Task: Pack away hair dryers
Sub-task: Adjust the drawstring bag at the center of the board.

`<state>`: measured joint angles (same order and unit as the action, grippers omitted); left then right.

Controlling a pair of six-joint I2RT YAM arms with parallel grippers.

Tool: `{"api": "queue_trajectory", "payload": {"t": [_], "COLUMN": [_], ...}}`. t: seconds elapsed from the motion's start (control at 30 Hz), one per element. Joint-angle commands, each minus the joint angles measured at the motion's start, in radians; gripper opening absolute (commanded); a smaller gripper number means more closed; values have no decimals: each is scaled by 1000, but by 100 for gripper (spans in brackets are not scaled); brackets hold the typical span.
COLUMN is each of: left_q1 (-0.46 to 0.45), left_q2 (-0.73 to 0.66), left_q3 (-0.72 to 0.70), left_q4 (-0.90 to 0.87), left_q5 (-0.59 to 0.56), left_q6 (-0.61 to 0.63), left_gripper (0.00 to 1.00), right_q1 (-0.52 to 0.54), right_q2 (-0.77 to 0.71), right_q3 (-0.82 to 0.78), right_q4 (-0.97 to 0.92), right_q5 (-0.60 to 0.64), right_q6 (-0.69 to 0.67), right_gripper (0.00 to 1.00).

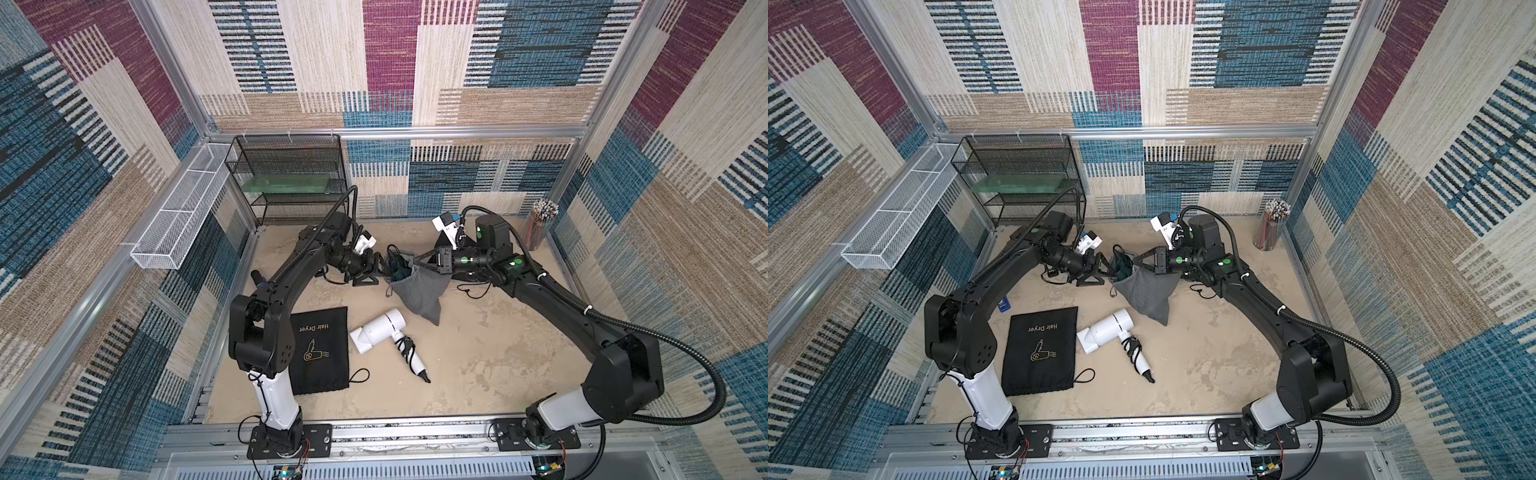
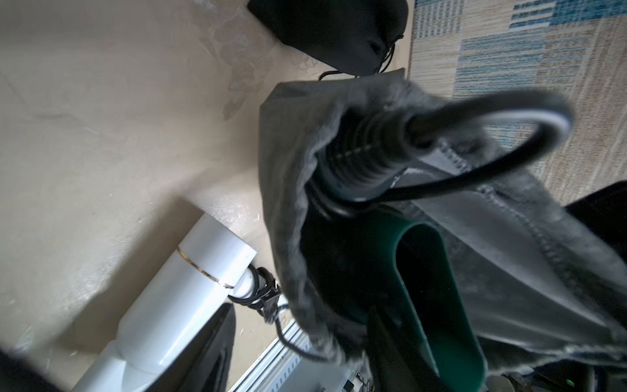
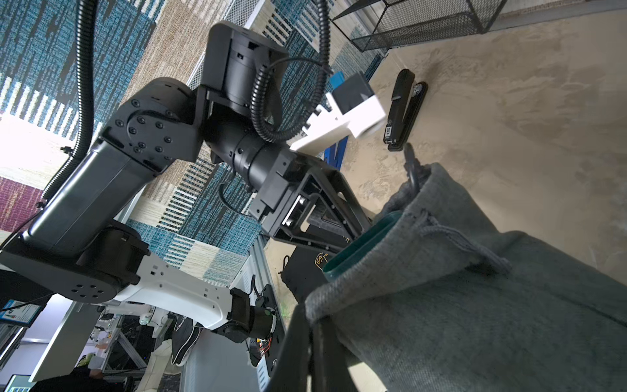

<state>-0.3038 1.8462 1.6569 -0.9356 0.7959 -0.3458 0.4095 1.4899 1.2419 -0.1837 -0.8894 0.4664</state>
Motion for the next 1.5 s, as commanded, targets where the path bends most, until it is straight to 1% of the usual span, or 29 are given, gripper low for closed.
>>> {"api": "queue_trajectory", "payload": {"t": [0.0,0.07,0.2,0.23,0.37,0.4,0.47,0.5,0.53,0.6,0.7,0.77,0.93,1.0,1.1,1.23,1.4,1.47], "left_q1": [0,0,1,0,-1,-1,0,-1,-1,-1,-1,-6,-46,-67,-87,-96,-95,-95], "left_q2": [8,12,15,14,6,3,1,1,1,2,11,31,108,151,208,247,308,319], "left_q3": [6,2,-14,-20,-51,-56,-60,-59,-58,-46,-10,66,356,488,640,711,749,744], "left_q4": [26,31,44,48,82,88,89,84,82,74,59,19,-131,-178,-215,-220,-254,-256], "left_q5": [34,37,52,56,102,109,105,100,94,85,83,68,5,6,9,-21,-79,-69], "left_q6": [-16,-19,-33,-37,-62,-64,-58,-53,-50,-45,-34,-3,138,196,246,280,319,321], "left_gripper": [62,57,42,39,38,39,44,43,39,19,0,0,0,0,0,0,0,0], "right_q1": [8,14,21,22,20,20,20,20,22,21,21,21,21,23,30,30,33,32], "right_q2": [-8,-9,-15,-16,-21,-20,-21,-20,-20,-24,-23,-23,-37,-40,-52,-78,-114,-121], "right_q3": [16,18,19,18,16,16,19,20,21,21,19,12,-44,-61,-80,-117,-144,-153], "right_q4": [50,52,52,52,53,56,60,63,67,69,44,10,-36,-51,-63,-48,-3,18], "right_q5": [-2,-2,7,8,18,16,17,17,17,18,34,56,118,145,189,243,295,301], "right_q6": [-8,-11,-11,-12,-13,-14,-11,-11,-10,-9,-26,-49,-81,-90,-102,-86,-54,-45], "right_gripper": [0,0,0,0,0,0,0,0,0,0,0,0,0,0,0,0,0,0]}}
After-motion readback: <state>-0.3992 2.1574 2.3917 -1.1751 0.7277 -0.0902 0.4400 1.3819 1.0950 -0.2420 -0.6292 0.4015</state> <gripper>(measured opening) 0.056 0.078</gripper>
